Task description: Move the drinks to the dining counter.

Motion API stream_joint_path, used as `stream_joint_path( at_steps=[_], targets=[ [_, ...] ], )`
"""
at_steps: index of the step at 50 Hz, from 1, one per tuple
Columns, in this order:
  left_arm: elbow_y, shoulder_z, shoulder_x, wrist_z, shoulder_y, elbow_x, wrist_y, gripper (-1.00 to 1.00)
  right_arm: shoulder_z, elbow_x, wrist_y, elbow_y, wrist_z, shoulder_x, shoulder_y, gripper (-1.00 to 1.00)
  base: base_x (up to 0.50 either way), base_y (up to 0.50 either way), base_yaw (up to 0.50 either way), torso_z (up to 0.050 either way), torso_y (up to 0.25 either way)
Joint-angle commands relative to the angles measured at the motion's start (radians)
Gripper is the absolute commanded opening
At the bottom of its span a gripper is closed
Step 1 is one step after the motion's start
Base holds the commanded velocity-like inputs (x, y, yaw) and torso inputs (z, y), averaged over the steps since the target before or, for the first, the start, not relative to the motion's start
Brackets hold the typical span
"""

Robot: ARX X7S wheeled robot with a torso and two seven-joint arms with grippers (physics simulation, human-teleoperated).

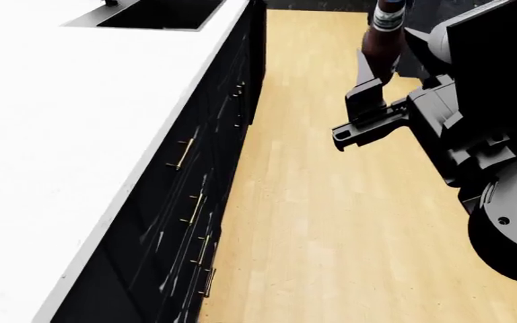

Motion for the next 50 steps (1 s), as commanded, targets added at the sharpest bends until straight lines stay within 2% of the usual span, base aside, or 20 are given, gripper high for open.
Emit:
stream_joint_path(
  at_steps=[1, 6, 10, 50],
  targets=[
    [-0.003, -0.014, 0.002, -0.003, -0.005, -0.002, 0.000, -1.00, 0.013, 0.002, 0.002, 0.010, 0.011, 0.003, -0.001, -1.00, 0.00, 0.03, 0.50, 0.000, 0.000],
    [-0.004, -0.022, 0.002, -0.004, -0.003, -0.006, 0.000, -1.00, 0.049, 0.045, -0.028, 0.026, 0.023, 0.004, -0.021, -1.00, -0.07, 0.00, 0.00, 0.002, 0.002],
    [-0.005, -0.011, -0.002, -0.004, -0.007, 0.000, 0.006, -1.00, 0.012, 0.014, 0.009, 0.005, 0.035, 0.004, 0.002, -1.00, 0.00, 0.00, 0.00, 0.000, 0.000],
    [-0.005, -0.027, 0.008, 0.004, -0.003, -0.003, -0.004, -1.00, -0.001, 0.030, 0.022, 0.003, 0.050, 0.005, 0.028, -1.00, -0.49, -0.07, 0.00, 0.000, 0.000]
  ],
)
